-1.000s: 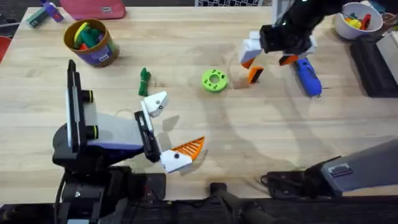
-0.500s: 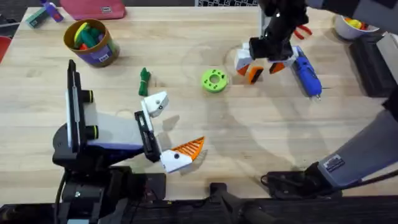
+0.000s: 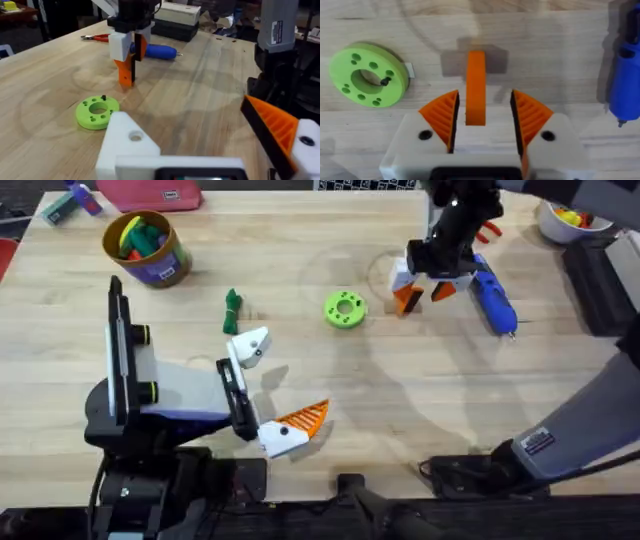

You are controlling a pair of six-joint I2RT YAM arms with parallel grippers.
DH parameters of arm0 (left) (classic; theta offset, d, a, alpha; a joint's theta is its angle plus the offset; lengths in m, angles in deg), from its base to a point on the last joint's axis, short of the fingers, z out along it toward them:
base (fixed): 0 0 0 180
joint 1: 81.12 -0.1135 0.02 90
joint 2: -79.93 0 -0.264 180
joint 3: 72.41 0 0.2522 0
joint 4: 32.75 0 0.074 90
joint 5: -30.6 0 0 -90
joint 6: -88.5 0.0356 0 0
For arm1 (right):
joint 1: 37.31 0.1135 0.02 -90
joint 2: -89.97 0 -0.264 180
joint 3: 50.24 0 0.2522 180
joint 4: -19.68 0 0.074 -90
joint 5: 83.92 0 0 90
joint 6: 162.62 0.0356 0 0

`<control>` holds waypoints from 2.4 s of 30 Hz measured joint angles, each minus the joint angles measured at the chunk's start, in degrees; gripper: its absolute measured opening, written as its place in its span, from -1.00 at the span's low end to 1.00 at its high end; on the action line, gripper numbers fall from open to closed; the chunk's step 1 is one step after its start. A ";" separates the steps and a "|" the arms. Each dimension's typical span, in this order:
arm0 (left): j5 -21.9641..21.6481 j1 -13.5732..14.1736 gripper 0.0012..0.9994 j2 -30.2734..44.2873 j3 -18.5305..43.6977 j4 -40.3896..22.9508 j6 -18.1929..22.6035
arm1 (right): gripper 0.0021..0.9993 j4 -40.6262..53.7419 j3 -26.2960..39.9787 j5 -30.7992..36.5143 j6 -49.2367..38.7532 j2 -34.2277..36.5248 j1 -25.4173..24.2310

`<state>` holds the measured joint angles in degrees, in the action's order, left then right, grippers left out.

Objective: Pick up the gripper from the table and insert it into the empty holder that is missing its gripper. Then pick up a screw, insert it into the mounting hole, and use the screwdriver to tighten it. Finally, clean up the table by picking up the vegetable and placing it into the bucket.

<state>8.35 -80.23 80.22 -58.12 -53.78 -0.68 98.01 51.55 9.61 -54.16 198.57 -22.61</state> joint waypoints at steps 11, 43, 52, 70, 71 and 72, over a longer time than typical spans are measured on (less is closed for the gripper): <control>0.00 0.00 0.97 0.02 0.00 0.00 0.00 | -0.91 -0.48 0.00 -0.43 0.50 0.00 0.39; 0.00 0.00 0.97 0.00 0.00 0.00 0.00 | -0.98 -43.99 -31.72 -22.21 6.93 -51.24 3.19; 0.00 0.00 0.97 0.00 0.00 0.00 0.00 | -0.98 -73.79 -53.57 -38.76 23.23 -63.14 3.19; 0.00 0.00 0.97 0.00 0.00 0.00 0.00 | -0.98 -94.21 -63.56 -64.19 39.66 -44.22 3.17; 0.00 0.00 0.97 0.00 0.00 0.00 0.00 | -0.98 -95.68 -63.56 -65.68 39.81 -42.24 3.11; 0.00 0.00 0.97 0.00 0.00 0.00 0.00 | -0.98 -97.17 -63.56 -67.25 39.92 -40.38 2.95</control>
<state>8.35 -80.23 80.22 -58.12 -53.78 -0.68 0.85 -12.01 -57.64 -14.25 158.19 -19.66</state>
